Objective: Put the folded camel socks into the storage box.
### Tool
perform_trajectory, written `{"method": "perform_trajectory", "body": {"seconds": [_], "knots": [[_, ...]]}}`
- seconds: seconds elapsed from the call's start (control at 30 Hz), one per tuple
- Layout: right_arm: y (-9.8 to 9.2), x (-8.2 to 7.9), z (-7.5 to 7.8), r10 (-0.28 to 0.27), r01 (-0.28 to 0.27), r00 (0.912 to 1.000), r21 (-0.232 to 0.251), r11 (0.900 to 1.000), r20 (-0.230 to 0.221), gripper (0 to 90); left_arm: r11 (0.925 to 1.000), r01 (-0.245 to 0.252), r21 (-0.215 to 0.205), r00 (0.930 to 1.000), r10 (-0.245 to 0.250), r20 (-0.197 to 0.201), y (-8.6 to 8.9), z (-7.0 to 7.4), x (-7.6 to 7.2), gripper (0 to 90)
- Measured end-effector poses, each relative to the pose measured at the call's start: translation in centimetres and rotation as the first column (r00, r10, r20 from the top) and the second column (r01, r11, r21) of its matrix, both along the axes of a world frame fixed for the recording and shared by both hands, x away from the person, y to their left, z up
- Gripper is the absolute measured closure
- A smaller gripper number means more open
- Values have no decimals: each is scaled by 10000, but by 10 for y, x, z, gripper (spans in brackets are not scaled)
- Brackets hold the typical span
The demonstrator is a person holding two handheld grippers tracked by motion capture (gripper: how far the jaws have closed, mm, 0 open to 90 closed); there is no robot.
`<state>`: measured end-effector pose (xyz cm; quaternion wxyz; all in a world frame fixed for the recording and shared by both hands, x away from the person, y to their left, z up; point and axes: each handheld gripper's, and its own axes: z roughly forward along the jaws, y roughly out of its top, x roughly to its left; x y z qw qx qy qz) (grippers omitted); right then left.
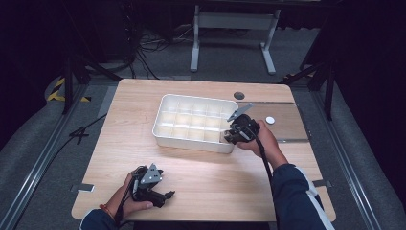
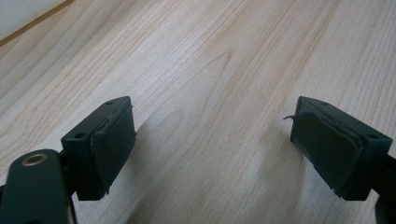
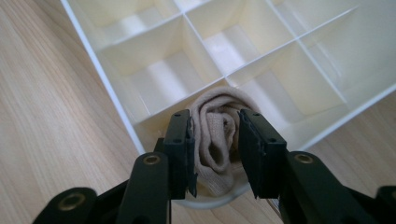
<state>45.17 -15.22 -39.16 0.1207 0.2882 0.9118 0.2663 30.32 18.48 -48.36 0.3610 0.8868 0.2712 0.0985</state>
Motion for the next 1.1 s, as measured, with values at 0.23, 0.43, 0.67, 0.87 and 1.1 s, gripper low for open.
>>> {"method": "perform_trajectory", "body": {"seconds": [0.23, 0.43, 0.67, 0.87, 1.1], "knots": [[-9, -7, 17, -145, 136, 9992, 228, 9996, 381, 619, 10000, 23, 36, 10000, -23, 6, 0, 0, 0, 141], [-13, -17, 25, -173, 158, 9980, 248, 9996, 608, 589, 10000, 27, 31, 10000, -27, 8, 0, 0, 0, 141], [-21, -31, 30, -106, 95, 9961, 121, 9999, 881, 548, 10000, 19, 52, 10000, -19, 37, 0, 0, 0, 141], [-31, -42, 30, -110, 112, 9932, -13, 9999, 1159, 508, 10000, -2, 36, 10000, 2, 33, 0, 0, 0, 141], [-41, -53, 25, -112, 208, 9881, -611, 9979, 1536, 459, 10000, 1, 42, 10000, -2, 37, 0, 0, 0, 141]]}}
